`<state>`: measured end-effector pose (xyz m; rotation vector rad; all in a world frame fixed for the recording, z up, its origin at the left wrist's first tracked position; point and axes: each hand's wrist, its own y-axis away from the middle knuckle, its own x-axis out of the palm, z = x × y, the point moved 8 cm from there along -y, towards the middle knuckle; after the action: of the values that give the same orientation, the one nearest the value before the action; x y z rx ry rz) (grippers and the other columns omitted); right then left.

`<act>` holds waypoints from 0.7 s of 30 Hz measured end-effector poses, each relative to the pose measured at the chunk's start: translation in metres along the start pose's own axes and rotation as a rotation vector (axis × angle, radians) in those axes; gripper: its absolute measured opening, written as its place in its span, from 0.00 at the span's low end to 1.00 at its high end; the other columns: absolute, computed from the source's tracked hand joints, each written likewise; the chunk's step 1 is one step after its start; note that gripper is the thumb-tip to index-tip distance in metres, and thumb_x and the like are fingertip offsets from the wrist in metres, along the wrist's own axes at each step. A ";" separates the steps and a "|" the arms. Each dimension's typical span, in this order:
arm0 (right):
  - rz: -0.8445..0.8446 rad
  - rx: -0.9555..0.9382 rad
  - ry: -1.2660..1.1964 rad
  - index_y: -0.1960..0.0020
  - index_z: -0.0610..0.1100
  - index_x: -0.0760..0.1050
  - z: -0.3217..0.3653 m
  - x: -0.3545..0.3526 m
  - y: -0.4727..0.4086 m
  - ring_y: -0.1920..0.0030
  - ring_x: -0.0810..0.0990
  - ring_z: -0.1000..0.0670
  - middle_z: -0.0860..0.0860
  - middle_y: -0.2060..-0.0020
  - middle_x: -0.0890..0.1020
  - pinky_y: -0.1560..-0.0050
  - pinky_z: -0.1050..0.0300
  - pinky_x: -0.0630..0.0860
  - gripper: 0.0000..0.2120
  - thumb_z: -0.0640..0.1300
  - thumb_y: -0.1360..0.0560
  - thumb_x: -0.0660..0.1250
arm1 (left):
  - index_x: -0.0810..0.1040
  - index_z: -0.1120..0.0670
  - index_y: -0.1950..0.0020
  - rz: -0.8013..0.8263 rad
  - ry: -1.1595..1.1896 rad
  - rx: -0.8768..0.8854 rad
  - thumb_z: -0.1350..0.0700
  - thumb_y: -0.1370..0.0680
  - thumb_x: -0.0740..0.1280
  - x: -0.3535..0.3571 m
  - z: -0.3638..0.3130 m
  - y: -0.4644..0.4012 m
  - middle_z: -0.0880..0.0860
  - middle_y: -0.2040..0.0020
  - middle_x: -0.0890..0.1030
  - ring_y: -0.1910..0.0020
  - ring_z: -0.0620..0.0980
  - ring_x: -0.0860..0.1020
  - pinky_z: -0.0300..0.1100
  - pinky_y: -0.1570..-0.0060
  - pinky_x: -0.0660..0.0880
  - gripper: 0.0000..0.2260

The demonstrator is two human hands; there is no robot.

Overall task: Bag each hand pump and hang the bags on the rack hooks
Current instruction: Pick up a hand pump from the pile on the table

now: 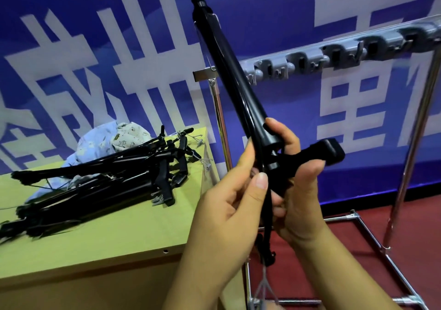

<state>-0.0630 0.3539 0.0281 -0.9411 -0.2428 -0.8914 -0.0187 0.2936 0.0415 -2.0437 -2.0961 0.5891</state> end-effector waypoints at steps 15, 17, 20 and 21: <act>0.046 0.050 -0.014 0.42 0.58 0.73 -0.008 0.000 0.000 0.78 0.67 0.44 0.47 0.65 0.75 0.73 0.60 0.72 0.24 0.55 0.36 0.75 | 0.60 0.43 0.26 0.201 0.085 -0.247 0.55 0.28 0.67 0.003 0.011 -0.012 0.58 0.71 0.81 0.75 0.53 0.81 0.36 0.77 0.74 0.32; 0.045 0.067 -0.038 0.43 0.59 0.73 -0.010 0.001 0.000 0.79 0.61 0.41 0.48 0.67 0.74 0.73 0.56 0.71 0.25 0.54 0.38 0.75 | 0.62 0.41 0.29 0.221 0.057 -0.244 0.57 0.24 0.66 0.004 0.011 -0.013 0.56 0.73 0.80 0.77 0.51 0.80 0.35 0.78 0.73 0.26; 0.025 0.085 -0.062 0.43 0.59 0.73 -0.012 0.000 -0.001 0.73 0.65 0.46 0.48 0.68 0.74 0.72 0.56 0.74 0.27 0.55 0.40 0.76 | 0.65 0.38 0.35 0.235 0.040 -0.234 0.57 0.23 0.66 0.007 0.011 -0.013 0.55 0.74 0.80 0.78 0.50 0.79 0.36 0.78 0.74 0.22; 0.023 0.079 -0.078 0.42 0.58 0.73 -0.013 0.000 -0.002 0.72 0.67 0.47 0.48 0.67 0.74 0.71 0.57 0.74 0.27 0.55 0.39 0.76 | 0.65 0.38 0.35 0.222 0.037 -0.223 0.57 0.22 0.66 0.006 0.011 -0.014 0.55 0.74 0.80 0.78 0.51 0.79 0.39 0.76 0.75 0.21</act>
<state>-0.0670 0.3431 0.0217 -0.9039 -0.3308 -0.8190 -0.0363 0.2973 0.0357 -2.4099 -2.0084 0.3554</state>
